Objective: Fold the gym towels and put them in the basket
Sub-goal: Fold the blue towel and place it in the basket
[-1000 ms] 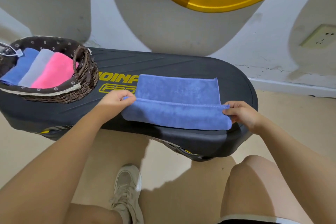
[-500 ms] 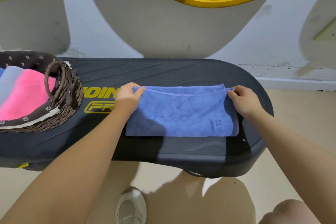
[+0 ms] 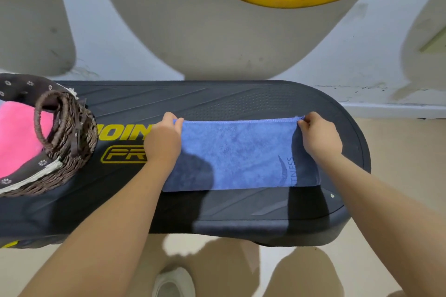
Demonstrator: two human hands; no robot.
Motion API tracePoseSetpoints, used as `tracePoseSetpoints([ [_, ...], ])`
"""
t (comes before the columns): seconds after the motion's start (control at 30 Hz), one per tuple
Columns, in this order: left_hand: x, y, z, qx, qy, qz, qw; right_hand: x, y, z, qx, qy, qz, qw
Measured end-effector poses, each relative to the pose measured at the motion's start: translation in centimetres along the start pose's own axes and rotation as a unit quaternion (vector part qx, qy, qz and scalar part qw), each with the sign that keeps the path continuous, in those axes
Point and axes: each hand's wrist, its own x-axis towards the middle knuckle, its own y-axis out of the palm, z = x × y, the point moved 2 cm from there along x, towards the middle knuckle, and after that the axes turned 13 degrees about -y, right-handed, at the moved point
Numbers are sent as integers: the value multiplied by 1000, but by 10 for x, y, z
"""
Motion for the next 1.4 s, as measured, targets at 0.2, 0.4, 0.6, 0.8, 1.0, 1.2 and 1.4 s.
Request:
tracePoseSetpoints([
  [0.2, 8, -13, 0, 68, 137, -78, 985, -7, -19, 17, 19, -43, -70, 996],
  [0.4, -47, 13, -14, 76, 315, 47, 945, -57, 37, 100, 60, -265, 144, 951],
  [0.6, -54, 15, 5, 172, 240, 123, 948, -59, 66, 86, -111, -295, 133, 940],
  [0.8, -58, 14, 4, 197, 228, 132, 945, -51, 34, 24, -161, -230, 122, 952],
  [1.0, -62, 12, -2, 201, 217, 125, 947, -56, 8, -19, -142, -142, 126, 971],
  [1.2, -67, 9, -31, 209, 101, 210, 950, -59, -14, 0, -43, -96, 92, 990],
  [1.4, -98, 24, -77, 203, 214, 231, 927, -63, -21, 0, 111, -19, 71, 991],
])
